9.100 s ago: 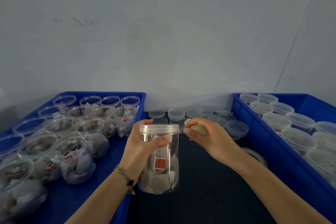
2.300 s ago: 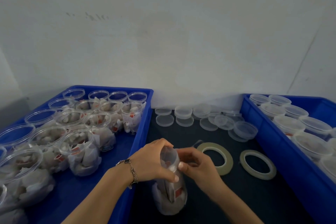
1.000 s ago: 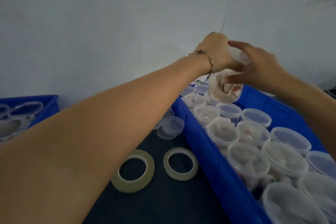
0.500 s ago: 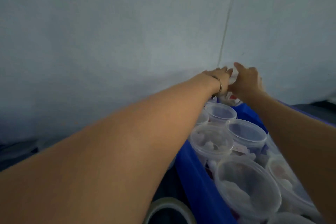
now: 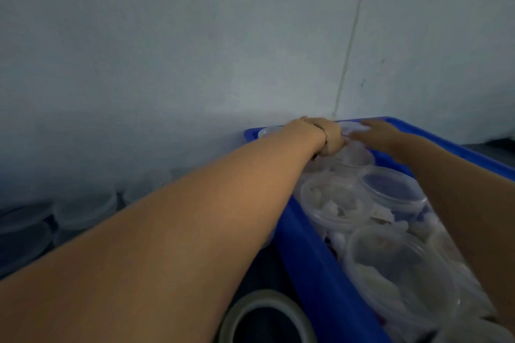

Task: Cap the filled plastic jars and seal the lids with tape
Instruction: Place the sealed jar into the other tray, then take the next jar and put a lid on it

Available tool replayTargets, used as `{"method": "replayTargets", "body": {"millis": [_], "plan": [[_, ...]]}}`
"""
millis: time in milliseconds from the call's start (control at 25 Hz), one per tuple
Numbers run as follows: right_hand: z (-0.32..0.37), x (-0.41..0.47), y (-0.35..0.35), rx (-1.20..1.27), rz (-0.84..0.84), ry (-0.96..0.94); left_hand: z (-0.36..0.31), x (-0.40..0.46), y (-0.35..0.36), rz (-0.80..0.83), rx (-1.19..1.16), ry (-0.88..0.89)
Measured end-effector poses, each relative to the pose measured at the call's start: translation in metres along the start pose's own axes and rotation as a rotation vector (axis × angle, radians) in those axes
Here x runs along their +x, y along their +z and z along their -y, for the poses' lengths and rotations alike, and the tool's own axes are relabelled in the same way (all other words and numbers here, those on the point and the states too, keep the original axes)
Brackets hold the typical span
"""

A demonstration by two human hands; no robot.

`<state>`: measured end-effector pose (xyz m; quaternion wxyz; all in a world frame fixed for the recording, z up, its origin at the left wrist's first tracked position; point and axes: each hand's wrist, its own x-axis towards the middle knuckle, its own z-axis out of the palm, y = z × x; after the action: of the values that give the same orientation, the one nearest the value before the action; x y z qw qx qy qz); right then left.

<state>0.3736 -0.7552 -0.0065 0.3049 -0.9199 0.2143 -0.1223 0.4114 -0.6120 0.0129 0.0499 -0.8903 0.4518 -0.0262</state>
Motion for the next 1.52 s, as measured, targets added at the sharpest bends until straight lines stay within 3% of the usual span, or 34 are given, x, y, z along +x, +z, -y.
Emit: {"method": "replayTargets", "body": {"millis": [80, 160, 360, 520, 720, 840, 1000, 1160, 1360, 1520], "plan": [[0.018, -0.009, -0.004, -0.144, -0.151, -0.044, 0.019, -0.044, -0.01, -0.023, -0.152, -0.065], [0.05, -0.033, 0.001, -0.158, -0.14, -0.165, 0.041, -0.098, -0.017, -0.011, -0.151, -0.09], [0.154, -0.158, 0.048, -0.254, 0.128, -0.614, 0.076, -0.267, -0.019, 0.019, -0.064, -0.148], [0.211, -0.267, 0.095, -0.197, 0.354, -0.846, 0.089, -0.42, -0.009, 0.003, -0.191, -0.298], [0.263, -0.37, 0.154, -0.067, 0.555, -0.841, 0.099, -0.574, -0.001, -0.163, -0.324, -0.579], [0.302, -0.419, 0.18, 0.061, 0.576, -0.862, 0.111, -0.645, -0.004, -0.248, -0.29, -0.817], [0.359, -0.475, 0.213, 0.187, 0.607, -0.894, 0.127, -0.713, 0.009, -0.139, -0.25, -1.121], [0.405, -0.512, 0.251, 0.088, 0.761, -0.791, 0.14, -0.737, 0.031, -0.081, -0.262, -1.402], [0.429, -0.522, 0.294, 0.065, 0.795, -0.678, 0.149, -0.722, 0.047, -0.077, -0.235, -1.34], [0.425, -0.528, 0.298, 0.058, 0.618, -0.796, 0.131, -0.713, 0.041, -0.297, -0.272, -1.383]]}}
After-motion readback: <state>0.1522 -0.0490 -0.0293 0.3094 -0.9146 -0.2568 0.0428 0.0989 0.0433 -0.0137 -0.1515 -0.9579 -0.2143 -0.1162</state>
